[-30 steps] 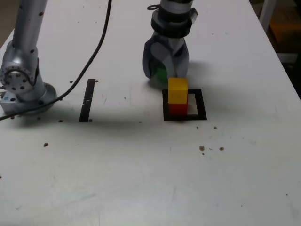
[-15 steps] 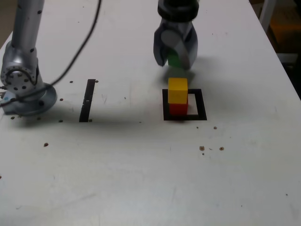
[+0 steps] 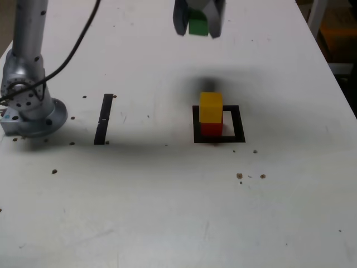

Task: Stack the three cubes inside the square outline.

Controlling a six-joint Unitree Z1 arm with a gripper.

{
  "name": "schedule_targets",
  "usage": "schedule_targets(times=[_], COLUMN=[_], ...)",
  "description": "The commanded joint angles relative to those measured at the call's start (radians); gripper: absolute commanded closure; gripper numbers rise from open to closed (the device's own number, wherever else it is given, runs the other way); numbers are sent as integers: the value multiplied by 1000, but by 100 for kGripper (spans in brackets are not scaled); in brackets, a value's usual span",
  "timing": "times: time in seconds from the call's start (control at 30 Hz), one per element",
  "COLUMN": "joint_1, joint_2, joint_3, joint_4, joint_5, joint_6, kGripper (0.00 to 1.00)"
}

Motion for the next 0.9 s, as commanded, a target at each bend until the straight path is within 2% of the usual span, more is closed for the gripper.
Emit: schedule_targets(times=[0.0,0.17,0.47,0.67,0.87], joint_1=[-21,-75,-232,-329,-402], joint_2=[-13,-24,-39,-48,-50], joint_3=[-88,-191,-150,-107,-106], joint_4=[72,164,173,168,146], joint_5=[-8,-47,-118,-119,-118], joint_6=[-33,-115,-351,-481,-557], kGripper=[82,82,82,81,81])
